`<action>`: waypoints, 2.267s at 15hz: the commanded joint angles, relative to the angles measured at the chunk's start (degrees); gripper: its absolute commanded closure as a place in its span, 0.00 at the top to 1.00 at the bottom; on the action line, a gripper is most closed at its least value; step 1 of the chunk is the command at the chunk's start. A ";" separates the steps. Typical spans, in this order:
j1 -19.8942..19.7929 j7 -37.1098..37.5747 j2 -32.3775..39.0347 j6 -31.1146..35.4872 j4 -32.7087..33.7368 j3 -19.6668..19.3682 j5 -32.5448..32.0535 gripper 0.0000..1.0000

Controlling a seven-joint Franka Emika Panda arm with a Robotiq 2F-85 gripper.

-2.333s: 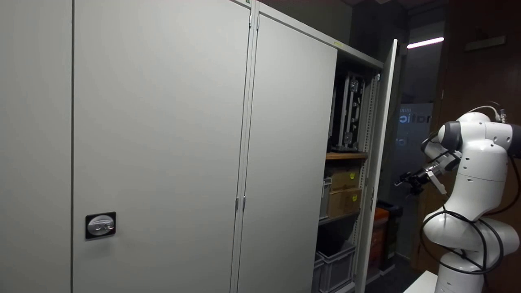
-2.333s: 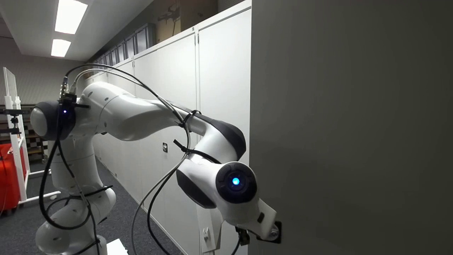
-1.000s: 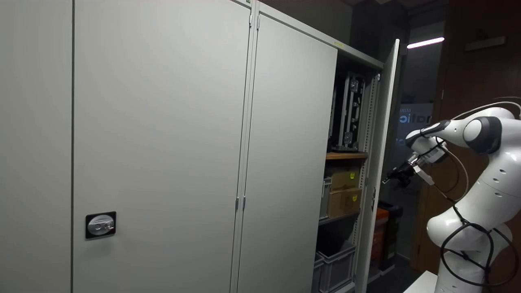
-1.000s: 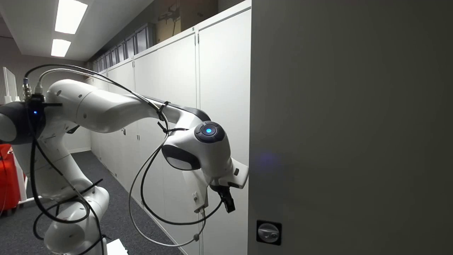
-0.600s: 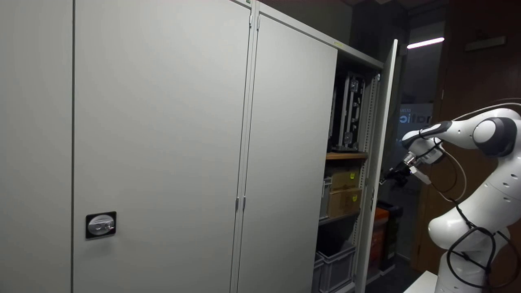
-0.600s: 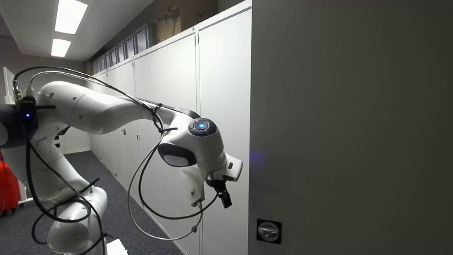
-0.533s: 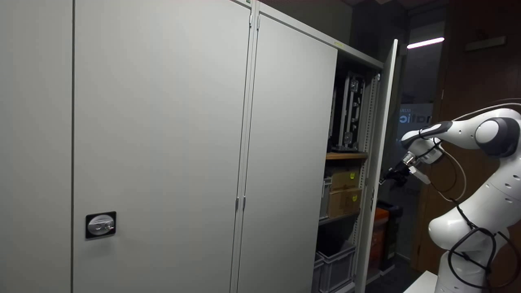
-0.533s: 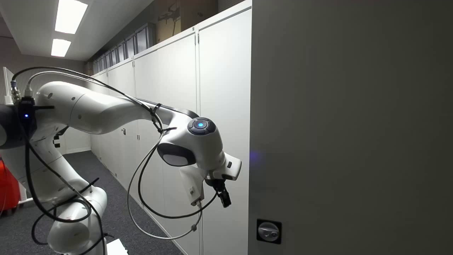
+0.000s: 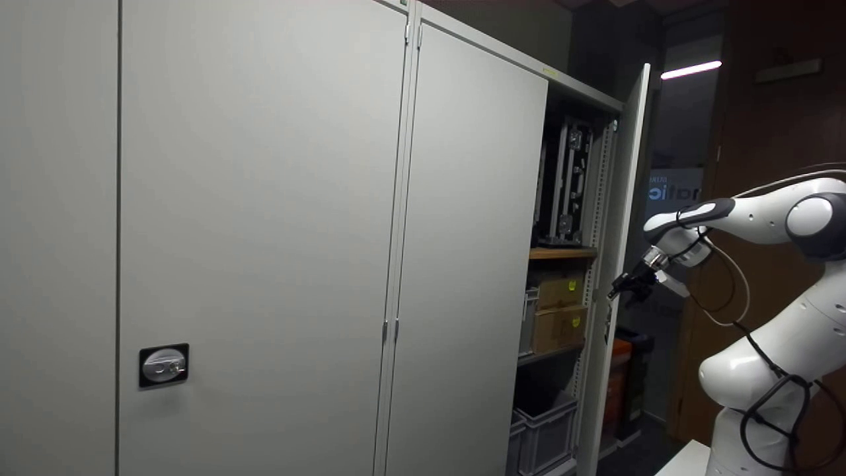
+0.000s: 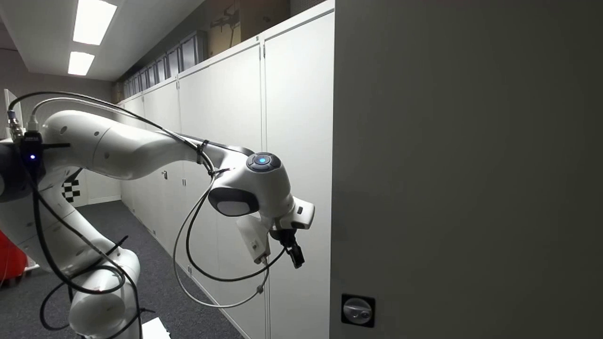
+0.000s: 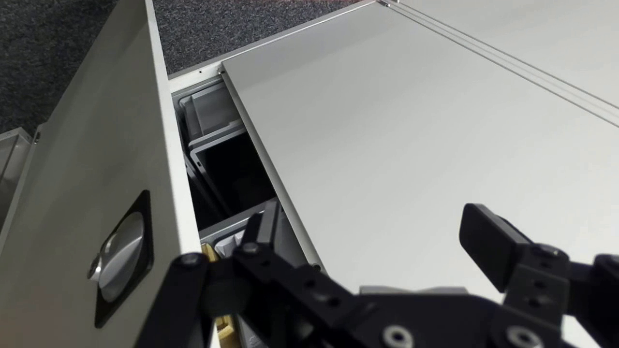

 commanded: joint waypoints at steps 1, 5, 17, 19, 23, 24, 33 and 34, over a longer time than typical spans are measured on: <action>2.77 2.76 -1.21 3.78 -1.17 0.82 -2.20 1.00; 5.11 4.44 -0.52 8.76 -1.17 2.40 -3.10 1.00; 10.35 12.04 2.83 22.02 -1.05 6.30 -5.11 1.00; 10.77 13.57 3.49 24.07 -1.05 7.02 -5.30 1.00; 11.19 17.85 5.68 29.84 -1.16 9.18 -6.12 1.00; 11.17 19.13 6.34 31.38 -1.13 9.81 -6.64 1.00; 6.82 36.17 13.13 44.61 -0.16 17.52 -17.50 1.00; 5.11 38.02 13.81 45.85 -0.05 19.22 -18.74 1.00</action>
